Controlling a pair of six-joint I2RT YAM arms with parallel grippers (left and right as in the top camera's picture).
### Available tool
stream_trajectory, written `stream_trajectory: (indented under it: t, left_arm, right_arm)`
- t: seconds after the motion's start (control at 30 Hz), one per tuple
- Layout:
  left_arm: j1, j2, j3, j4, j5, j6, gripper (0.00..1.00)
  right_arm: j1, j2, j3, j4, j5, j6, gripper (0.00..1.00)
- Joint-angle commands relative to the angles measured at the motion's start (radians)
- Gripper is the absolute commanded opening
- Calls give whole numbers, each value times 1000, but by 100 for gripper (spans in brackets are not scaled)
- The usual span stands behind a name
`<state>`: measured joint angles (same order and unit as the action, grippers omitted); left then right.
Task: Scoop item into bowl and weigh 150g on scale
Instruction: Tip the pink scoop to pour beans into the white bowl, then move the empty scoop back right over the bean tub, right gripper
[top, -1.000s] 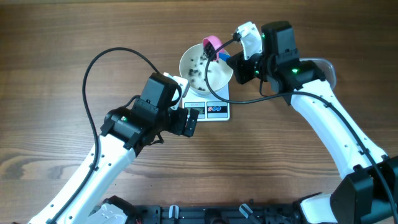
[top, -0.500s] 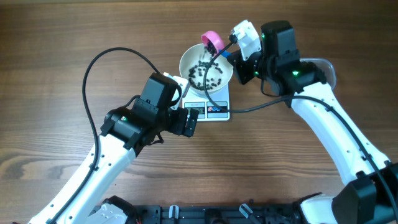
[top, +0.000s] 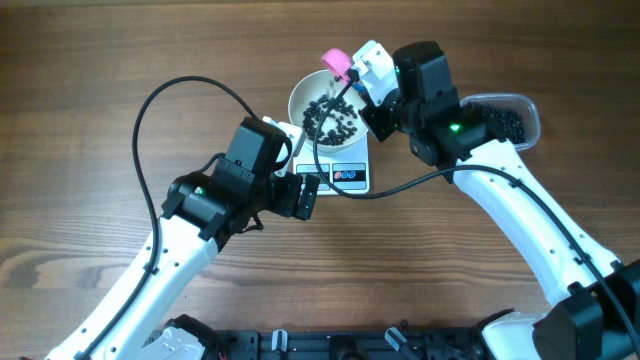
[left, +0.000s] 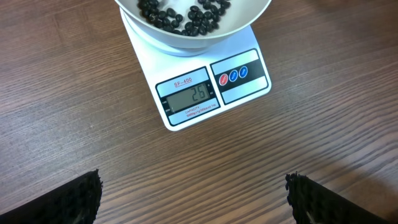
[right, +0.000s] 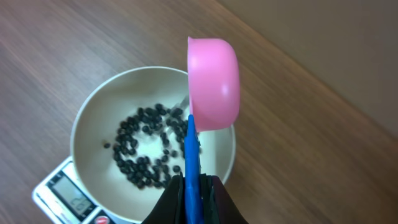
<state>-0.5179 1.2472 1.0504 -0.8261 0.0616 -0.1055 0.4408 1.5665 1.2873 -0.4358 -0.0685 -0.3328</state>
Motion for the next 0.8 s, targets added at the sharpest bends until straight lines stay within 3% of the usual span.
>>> stream_trajectory:
  t: [0.0, 0.3, 0.53, 0.77]
  left_arm:
    - [4, -7, 19, 0, 8, 23, 100]
    - [4, -7, 19, 0, 8, 23, 100]
    - [4, -7, 19, 0, 8, 23, 100]
    - [4, -7, 19, 0, 8, 23, 100]
  right_arm:
    - [2, -26, 28, 11, 53, -43, 4]
    - [2, -26, 28, 9, -23, 13, 4]
    - [-11, -52, 28, 86, -22, 353, 4]
    - [-129, -175, 28, 62, -22, 433, 4]
